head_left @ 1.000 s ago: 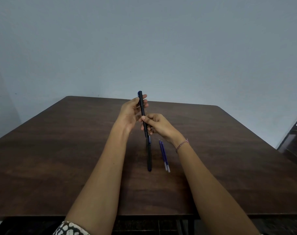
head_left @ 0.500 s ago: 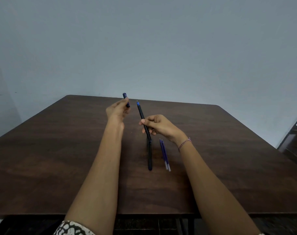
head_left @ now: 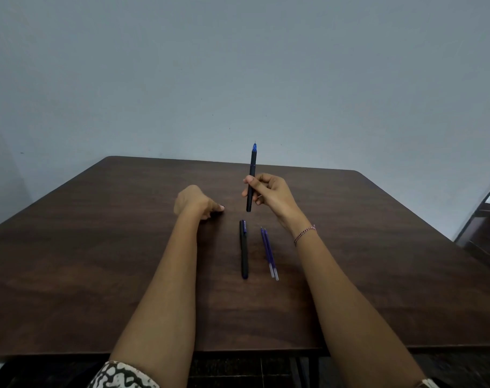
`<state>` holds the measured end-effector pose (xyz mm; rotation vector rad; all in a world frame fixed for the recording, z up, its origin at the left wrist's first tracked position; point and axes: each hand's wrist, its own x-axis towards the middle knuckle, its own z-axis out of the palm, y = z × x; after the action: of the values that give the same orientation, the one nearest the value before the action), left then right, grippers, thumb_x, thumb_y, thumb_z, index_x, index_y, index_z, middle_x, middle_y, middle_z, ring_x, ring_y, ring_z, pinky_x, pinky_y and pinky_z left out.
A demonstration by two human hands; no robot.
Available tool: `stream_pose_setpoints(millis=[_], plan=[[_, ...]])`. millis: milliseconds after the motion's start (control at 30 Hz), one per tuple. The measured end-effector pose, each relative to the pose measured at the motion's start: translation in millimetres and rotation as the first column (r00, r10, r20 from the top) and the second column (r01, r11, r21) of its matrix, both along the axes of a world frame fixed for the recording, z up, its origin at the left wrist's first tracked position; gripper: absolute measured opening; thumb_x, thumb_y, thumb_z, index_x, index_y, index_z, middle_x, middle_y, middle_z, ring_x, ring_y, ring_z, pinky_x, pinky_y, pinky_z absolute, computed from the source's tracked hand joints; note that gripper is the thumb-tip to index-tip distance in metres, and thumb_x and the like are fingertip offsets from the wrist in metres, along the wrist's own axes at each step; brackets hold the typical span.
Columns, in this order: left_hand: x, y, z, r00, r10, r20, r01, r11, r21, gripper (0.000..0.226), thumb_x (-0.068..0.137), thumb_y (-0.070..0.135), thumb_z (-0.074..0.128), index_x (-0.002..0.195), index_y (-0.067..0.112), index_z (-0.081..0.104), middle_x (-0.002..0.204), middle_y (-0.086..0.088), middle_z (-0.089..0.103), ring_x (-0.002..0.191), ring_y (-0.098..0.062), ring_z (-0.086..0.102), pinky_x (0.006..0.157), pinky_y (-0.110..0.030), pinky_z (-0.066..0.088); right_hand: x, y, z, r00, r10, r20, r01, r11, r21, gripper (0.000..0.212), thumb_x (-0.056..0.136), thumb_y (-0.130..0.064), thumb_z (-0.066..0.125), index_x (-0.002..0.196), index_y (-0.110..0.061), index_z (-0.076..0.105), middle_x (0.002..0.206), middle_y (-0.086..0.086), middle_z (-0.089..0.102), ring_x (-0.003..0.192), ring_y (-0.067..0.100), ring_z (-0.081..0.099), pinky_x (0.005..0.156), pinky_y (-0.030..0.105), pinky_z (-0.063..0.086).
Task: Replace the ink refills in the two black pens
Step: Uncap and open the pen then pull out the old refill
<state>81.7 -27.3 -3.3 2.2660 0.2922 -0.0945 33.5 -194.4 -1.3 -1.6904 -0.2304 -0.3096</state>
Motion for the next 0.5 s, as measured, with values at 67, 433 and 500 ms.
stream_pose_setpoints(millis=[67,433,500], plan=[[-1.3,-1.1,2.0,1.000,-0.003,-0.015,0.003,0.999,0.037,0.039,0.063,0.034,0.085,0.084,0.009,0.064,0.071,-0.003,0.068,0.061,-0.010,0.065,0.073,-0.029,0.056,0.0,-0.9,0.4,1.000,-0.015,0.011,0.014,1.000,0.010,0.015,0.093,-0.025,0.059,0.088,-0.013,0.066,0.073,0.002,0.070,0.053,0.002,0.053,0.052,0.015,0.044],[0.0,1.6,1.2,0.998,-0.054,-0.014,0.056,0.994,0.089,0.039,0.065,0.037,0.083,0.086,0.010,0.063,0.078,-0.004,0.069,0.070,-0.011,0.067,0.075,-0.030,0.057,-0.7,-2.9,2.0,0.999,-0.038,0.028,0.037,0.999,0.035,0.013,0.093,-0.023,0.058,0.088,-0.014,0.066,0.073,0.003,0.070,0.052,0.002,0.054,0.053,0.015,0.045],[1.5,3.6,-0.4,0.998,-0.065,0.004,0.065,0.995,0.078,0.041,0.066,0.042,0.081,0.085,0.009,0.065,0.080,-0.004,0.071,0.076,-0.013,0.068,0.079,-0.033,0.057,-0.5,-3.0,1.5,0.999,-0.038,0.028,0.038,0.999,0.031,0.014,0.093,-0.024,0.058,0.089,-0.014,0.066,0.073,0.003,0.070,0.053,0.002,0.054,0.053,0.015,0.045]])
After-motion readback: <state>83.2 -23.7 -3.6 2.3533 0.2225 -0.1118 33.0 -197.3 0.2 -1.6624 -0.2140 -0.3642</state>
